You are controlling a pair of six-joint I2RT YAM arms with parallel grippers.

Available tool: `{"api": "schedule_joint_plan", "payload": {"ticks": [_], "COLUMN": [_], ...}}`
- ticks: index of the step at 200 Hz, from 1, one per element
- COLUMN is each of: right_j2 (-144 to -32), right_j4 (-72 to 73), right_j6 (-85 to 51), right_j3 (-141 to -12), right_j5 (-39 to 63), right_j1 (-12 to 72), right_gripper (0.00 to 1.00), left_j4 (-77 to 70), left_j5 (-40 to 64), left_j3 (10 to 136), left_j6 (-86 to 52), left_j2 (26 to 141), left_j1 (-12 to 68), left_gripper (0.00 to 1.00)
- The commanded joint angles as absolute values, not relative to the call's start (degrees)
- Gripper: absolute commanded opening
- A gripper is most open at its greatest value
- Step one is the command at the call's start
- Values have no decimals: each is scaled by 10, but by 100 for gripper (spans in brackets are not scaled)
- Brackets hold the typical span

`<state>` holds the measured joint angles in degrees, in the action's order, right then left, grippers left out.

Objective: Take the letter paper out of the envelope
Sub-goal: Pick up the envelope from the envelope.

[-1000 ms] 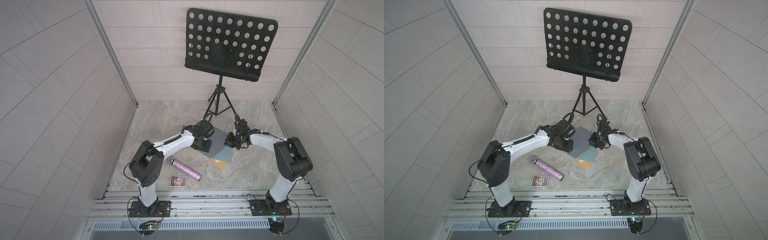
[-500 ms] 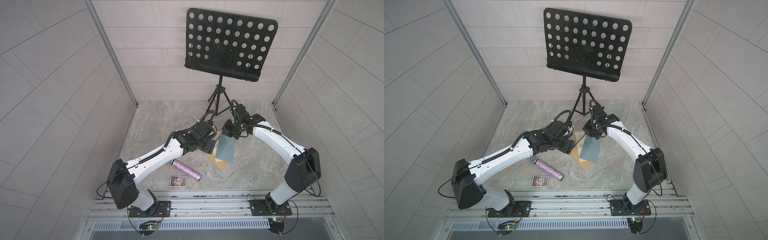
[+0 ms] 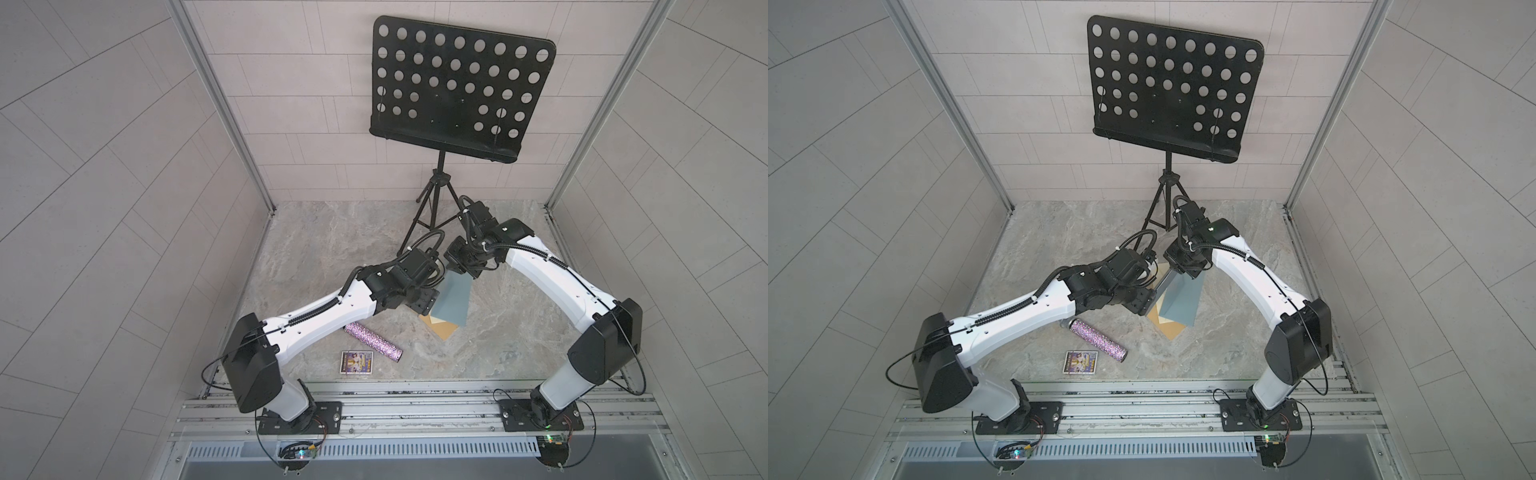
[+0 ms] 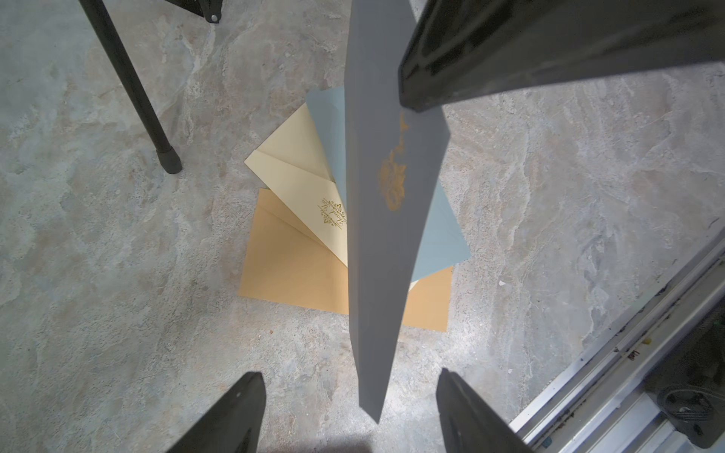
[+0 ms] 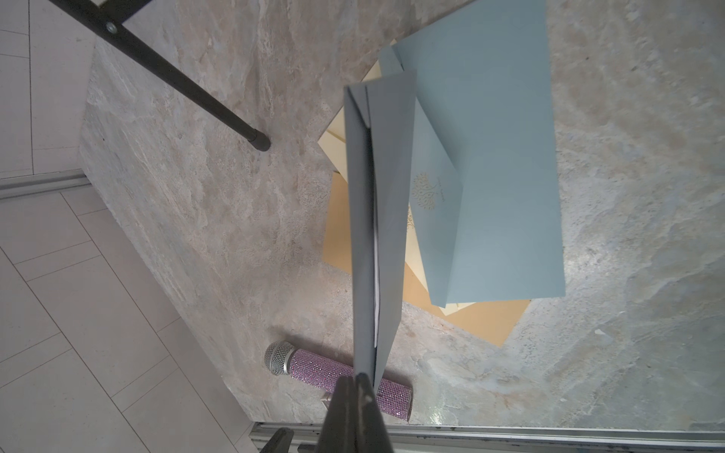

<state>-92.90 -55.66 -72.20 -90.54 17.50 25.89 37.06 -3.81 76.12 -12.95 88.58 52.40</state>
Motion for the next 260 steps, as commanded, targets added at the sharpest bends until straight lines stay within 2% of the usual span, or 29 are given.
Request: {"api": "schedule_joint_plan", "payload": {"ticks": [1, 20, 51, 66, 93, 140, 150, 162, 187, 202, 211, 218, 241, 260], "right_j2": [-923, -918, -920, -918, -920, -911, -908, -904, -878, -831, -795, -774, -751, -765], "right_j4": [-595, -597, -597, -594, -597, -590, -590, -589, -562, -522, -472, -450, -391, -335], "right_j6": [-738, -739, -745, -750, -751, -767, -770, -770, -759, -752, -757, -765, -775, -787], "right_j3": [-916, -918, -922, -924, -938, -939, -938, -936, -916, -872, -830, -805, -760, -739], "right_j5": [164, 167, 187, 192, 200, 219, 220, 220, 198, 158, 148, 143, 161, 189], "right_j1": [262, 263, 263, 263, 264, 263, 264, 263, 259, 251, 246, 242, 246, 265], "right_gripper": [0, 0, 0, 0, 0, 0, 0, 0, 0, 32, 42, 45, 46, 26], "left_j4": [383, 370, 376, 376, 362, 372, 372, 372, 378, 379, 380, 383, 394, 402], "left_j5": [-77, -68, -79, -62, -43, -48, -49, -51, -40, -21, -6, 11, 50, 54], "left_j3": [782, 783, 808, 819, 821, 839, 842, 845, 848, 844, 841, 840, 840, 840], "left_j6": [-104, -93, -90, -85, -89, -93, -96, -102, -119, -135, -145, -152, -166, -171], "left_j2": [904, 907, 931, 944, 949, 969, 970, 969, 957, 938, 926, 920, 906, 899], "left_j1": [526, 526, 525, 525, 525, 517, 514, 510, 494, 478, 468, 460, 449, 449], "left_gripper": [77, 76, 70, 64, 60, 31, 19, 0, 0, 0, 0, 0, 0, 0]}}
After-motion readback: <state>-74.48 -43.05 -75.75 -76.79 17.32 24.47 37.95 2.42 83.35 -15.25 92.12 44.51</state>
